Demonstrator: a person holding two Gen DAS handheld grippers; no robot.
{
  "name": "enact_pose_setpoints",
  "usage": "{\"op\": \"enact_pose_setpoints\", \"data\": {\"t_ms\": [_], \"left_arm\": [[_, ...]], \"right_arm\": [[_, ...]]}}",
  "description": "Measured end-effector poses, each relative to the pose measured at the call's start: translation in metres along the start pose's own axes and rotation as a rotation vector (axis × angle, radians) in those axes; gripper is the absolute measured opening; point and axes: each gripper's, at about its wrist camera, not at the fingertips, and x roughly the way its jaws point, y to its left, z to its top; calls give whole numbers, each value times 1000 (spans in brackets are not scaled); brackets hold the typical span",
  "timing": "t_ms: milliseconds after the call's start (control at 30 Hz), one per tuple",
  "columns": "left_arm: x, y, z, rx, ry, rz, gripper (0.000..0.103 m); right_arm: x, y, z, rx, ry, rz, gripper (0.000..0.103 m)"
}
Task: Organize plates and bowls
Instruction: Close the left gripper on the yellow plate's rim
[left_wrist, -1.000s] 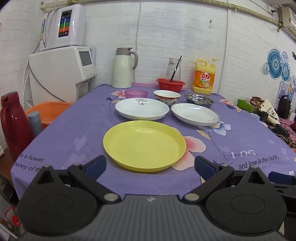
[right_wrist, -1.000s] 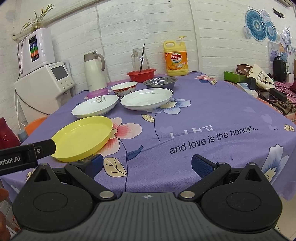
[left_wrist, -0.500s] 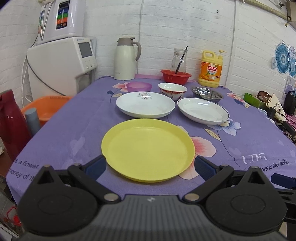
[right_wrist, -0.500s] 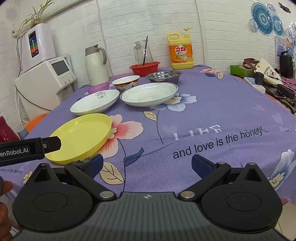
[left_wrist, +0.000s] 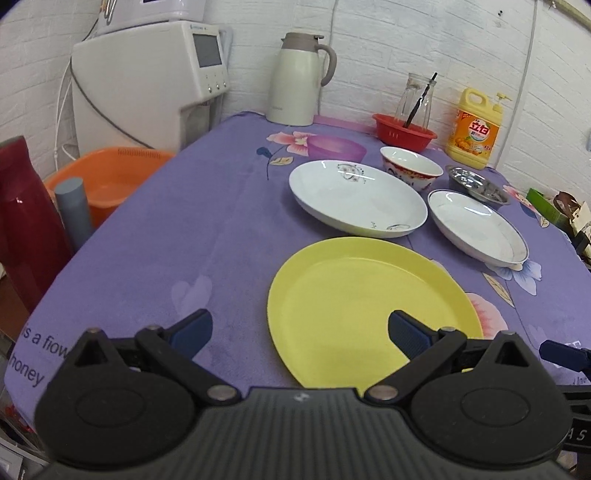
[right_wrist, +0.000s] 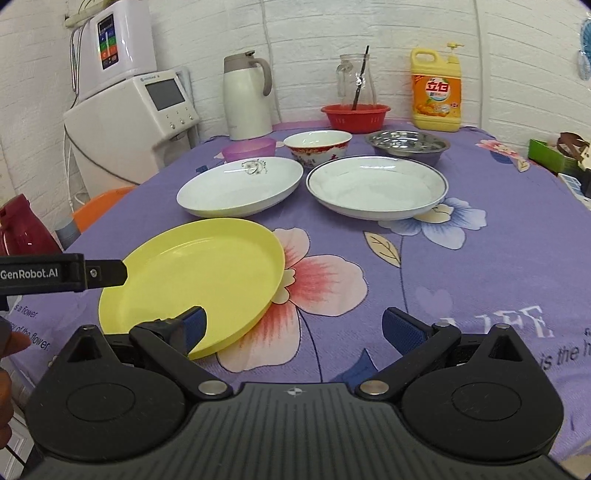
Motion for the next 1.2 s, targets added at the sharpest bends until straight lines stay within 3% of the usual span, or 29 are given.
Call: {"op": "enact_pose_setpoints", "data": {"t_ms": [267, 800, 867, 1000, 1200], "left_arm": [[32, 3, 12, 0, 46, 32, 101], [56, 8, 15, 39, 83, -70, 100], [58, 6, 15, 54, 79, -71, 99], [60, 1, 13, 92, 70, -70, 94], [61, -5, 14, 128, 47, -96, 73]], "right_arm": [[36, 15, 11, -64, 68, 13, 103], [56, 22, 18, -112, 102, 13, 103], [56, 25, 21, -97, 84, 56, 103], [62, 31, 20, -141, 80, 39, 103], [64, 31, 22, -131, 60, 42, 103]]}}
